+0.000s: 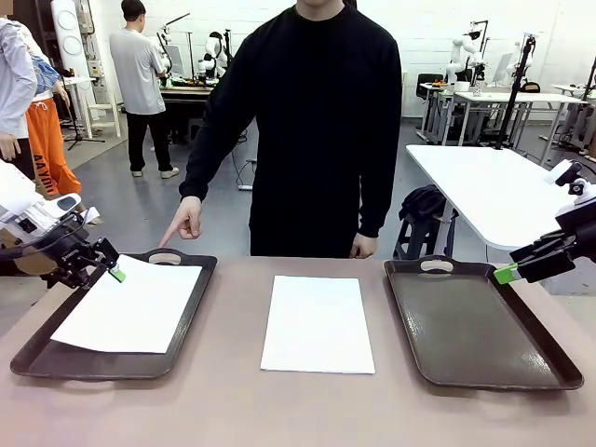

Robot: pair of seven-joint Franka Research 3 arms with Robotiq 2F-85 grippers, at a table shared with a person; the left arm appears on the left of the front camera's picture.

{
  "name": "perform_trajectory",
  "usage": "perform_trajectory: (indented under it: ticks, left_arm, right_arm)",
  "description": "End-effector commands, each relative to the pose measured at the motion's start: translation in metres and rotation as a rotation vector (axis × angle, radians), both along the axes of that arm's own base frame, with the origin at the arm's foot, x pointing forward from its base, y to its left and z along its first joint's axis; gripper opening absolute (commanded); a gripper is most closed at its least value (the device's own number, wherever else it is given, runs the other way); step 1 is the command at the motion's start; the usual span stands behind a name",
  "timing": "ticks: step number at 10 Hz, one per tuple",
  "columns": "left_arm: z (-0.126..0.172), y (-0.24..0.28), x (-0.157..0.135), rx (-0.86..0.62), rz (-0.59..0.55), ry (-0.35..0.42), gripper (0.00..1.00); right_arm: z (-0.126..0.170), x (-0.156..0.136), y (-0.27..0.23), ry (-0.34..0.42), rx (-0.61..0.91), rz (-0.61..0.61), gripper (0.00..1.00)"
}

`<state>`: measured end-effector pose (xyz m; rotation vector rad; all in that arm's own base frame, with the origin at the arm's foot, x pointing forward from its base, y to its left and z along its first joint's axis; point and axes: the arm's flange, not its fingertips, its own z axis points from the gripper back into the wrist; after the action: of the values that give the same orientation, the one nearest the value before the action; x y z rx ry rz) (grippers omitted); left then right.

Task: Sort the A4 documents.
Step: Place the A4 Paper in the designated Handle tray.

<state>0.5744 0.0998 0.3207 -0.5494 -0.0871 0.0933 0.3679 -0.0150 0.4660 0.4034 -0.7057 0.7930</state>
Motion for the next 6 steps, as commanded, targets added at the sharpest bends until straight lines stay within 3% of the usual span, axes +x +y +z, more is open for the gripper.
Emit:
perform_trajectory:
  ticks: [1, 2, 6]
  left_arm:
    - [0.008, -0.001, -0.003, 0.044, 0.025, 0.011, 0.81]
    - [0.008, -0.003, -0.003, 0.057, 0.019, 0.011, 1.0]
    - [0.018, -0.001, -0.004, 0.076, 0.034, -0.001, 1.0]
  right_arm:
    - [-0.002, 0.004, -0.001, -0.012, 0.022, 0.022, 1.0]
    - [-0.002, 0.004, -0.001, -0.012, 0.022, 0.022, 1.0]
    - [-0.002, 0.004, -0.001, -0.012, 0.022, 0.022, 1.0]
